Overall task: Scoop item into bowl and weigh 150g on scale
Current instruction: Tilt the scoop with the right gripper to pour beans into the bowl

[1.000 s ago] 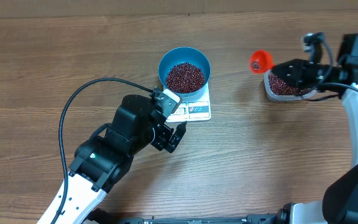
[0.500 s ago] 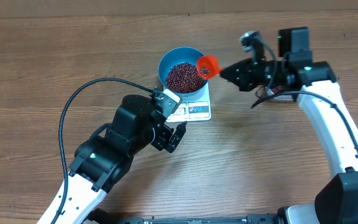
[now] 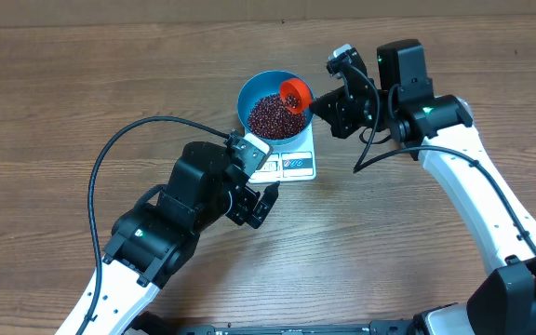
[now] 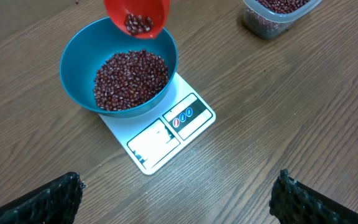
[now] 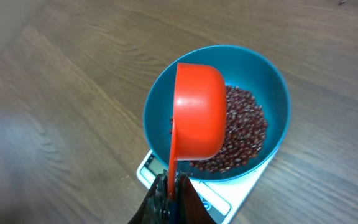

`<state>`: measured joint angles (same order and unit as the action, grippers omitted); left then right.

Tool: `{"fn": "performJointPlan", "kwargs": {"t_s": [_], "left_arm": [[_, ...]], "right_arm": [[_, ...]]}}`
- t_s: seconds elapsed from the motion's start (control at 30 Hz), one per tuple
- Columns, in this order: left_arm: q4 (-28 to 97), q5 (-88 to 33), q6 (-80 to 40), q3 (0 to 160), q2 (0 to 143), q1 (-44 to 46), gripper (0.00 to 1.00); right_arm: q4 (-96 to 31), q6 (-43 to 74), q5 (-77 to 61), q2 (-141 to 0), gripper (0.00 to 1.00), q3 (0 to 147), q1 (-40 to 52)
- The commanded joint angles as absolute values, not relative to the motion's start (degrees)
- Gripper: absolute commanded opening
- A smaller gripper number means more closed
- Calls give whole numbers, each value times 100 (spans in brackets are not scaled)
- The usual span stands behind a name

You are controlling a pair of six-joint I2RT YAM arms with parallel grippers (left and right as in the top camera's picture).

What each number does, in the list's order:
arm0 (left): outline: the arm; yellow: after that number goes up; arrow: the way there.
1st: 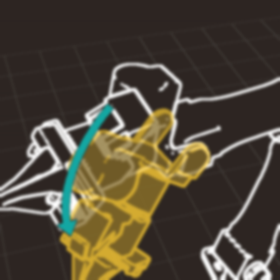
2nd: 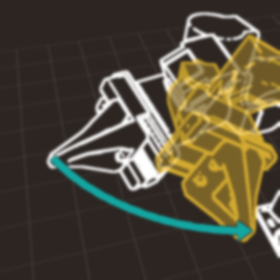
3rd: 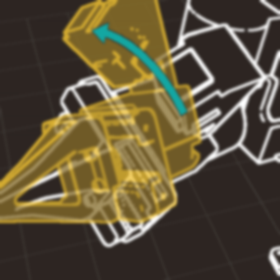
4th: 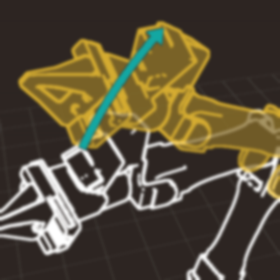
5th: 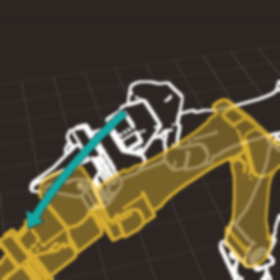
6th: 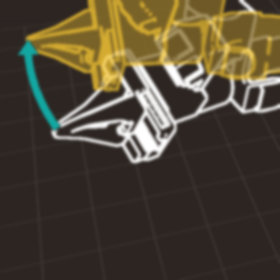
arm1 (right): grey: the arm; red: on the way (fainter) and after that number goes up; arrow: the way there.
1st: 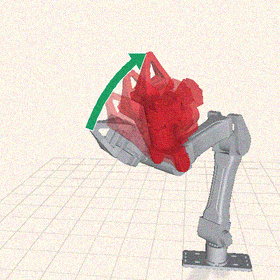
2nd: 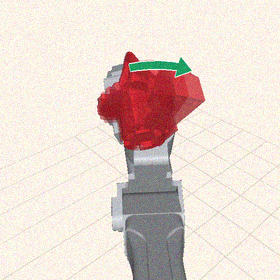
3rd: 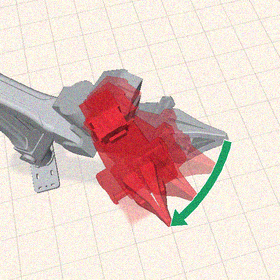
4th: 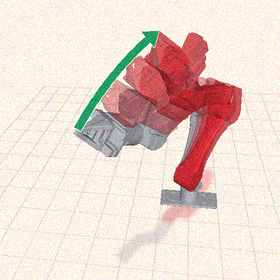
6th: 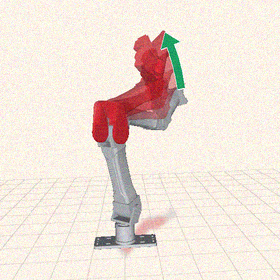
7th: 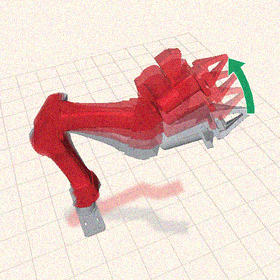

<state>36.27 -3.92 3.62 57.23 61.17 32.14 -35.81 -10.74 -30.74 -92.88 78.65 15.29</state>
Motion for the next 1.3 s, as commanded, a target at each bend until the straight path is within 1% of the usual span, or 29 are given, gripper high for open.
{"fn": "performJointPlan", "kwargs": {"t_s": [0.0, 0.17, 1.07, 1.27], "left_arm": [[3621, -447, 473, 5677, 6149, 3188, 99], [3621, -447, 473, 5677, 6149, 3188, 100], [3621, -447, 473, 5677, 6149, 3188, 100], [3621, -447, 473, 5677, 6149, 3188, 99]], "right_arm": [[-3500, -1470, -2783, -9153, 4, 8068, 1577], [-3481, -2440, -2657, -9153, 4, 8068, 1575], [-3474, -2593, -2639, -9426, 4, 8064, 1575], [-3472, -3092, -2659, -9428, 4, 8064, 1575]]}}
